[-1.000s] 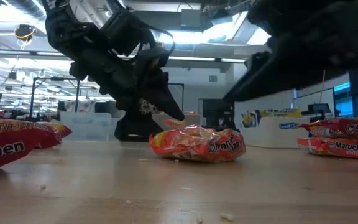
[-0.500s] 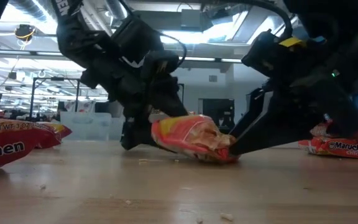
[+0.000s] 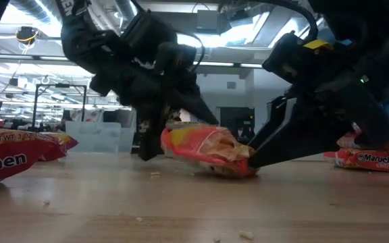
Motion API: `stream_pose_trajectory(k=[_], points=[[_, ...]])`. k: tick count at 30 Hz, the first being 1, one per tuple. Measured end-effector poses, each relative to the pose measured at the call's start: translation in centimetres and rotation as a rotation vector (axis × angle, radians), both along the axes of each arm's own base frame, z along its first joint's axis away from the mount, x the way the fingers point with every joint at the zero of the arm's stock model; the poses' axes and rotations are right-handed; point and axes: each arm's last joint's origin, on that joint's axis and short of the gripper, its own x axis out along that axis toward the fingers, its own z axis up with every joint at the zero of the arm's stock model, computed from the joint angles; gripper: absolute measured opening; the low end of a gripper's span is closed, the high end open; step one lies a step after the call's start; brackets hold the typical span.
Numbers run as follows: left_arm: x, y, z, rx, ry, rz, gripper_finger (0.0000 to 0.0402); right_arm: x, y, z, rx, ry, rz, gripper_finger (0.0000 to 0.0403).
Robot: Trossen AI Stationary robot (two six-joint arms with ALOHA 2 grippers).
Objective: Sort Maruchan noodles
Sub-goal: Put the orange noodle pack into the gray bin
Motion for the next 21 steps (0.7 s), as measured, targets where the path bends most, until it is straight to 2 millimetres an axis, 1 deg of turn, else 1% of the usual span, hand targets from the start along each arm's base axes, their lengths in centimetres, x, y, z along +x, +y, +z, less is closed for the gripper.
stream_pose_trajectory(k=[1,3,7,9,15,18,21], points=[[0.0,-0.2,-0.4,0.003,0.013,-0.005,0.0252,0.0,0.0,0.0,0.000,-0.007,-0.003,0.0197],[0.1,-0.6,-0.6,0.006,0.004,-0.013,0.0252,0.0,0.0,0.1,-0.006,-0.010,-0.010,0.0197],[0.1,-1.0,-0.6,0.034,-0.006,-0.009,0.0250,0.1,0.0,-0.1,-0.003,-0.013,-0.017,0.0197],[0.1,-1.0,-0.5,0.052,-0.010,-0.003,0.0242,0.1,0.0,-0.2,-0.001,-0.017,-0.021,0.0197],[0.3,-0.9,-0.3,0.119,-0.036,-0.021,0.0187,0.2,0.1,-0.3,0.005,-0.031,-0.025,0.0197],[0.4,-0.9,-0.2,0.142,-0.049,-0.047,0.0161,0.2,0.1,0.1,0.015,-0.032,-0.015,0.0197],[0.4,-1.0,0.1,0.180,-0.074,-0.078,0.0145,0.0,0.0,0.9,0.028,-0.035,-0.004,0.0197]])
